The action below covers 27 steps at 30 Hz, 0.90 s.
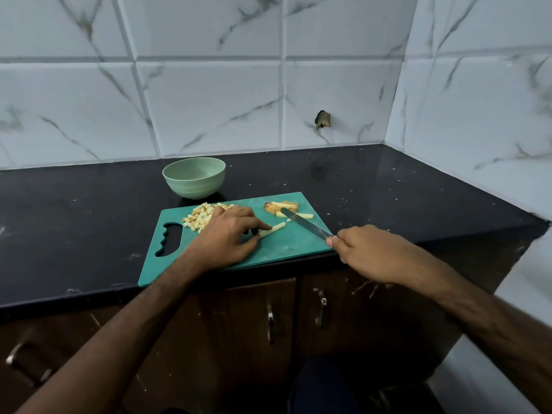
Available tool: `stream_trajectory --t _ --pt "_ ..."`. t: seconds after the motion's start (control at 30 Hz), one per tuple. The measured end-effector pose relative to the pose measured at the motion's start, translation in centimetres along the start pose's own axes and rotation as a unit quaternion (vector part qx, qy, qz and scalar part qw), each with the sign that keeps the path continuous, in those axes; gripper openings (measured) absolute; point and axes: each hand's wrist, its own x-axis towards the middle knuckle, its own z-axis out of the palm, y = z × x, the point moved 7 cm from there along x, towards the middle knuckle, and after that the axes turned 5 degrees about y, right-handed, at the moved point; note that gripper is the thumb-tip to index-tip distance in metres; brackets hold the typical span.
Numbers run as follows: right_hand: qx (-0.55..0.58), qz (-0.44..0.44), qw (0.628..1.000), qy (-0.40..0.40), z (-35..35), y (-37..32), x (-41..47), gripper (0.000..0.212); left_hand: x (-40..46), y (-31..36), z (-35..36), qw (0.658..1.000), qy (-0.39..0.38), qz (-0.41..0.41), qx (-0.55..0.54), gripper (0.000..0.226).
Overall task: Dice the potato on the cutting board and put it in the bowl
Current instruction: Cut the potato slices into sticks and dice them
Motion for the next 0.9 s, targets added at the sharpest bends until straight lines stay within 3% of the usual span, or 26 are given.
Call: stream_trajectory --t 0.2,0.5,0.9 --pt "0.016 0.007 0.999 -0.028 1.7 -0.3 0.0 0.043 0.1 0.1 0.1 1.000 0.002 0.004 0.001 0.034" --pt "-0.001 -0.006 1.000 0.024 1.8 -0.9 1.7 0.043 0.0 0.1 0.1 1.000 0.002 -0.003 0.008 0.033" --pt "0.001 -0.021 1.000 0.014 2.9 -2.4 1.2 0.041 0.0 0.1 0.0 1.000 -0.001 -0.006 0.018 0.043"
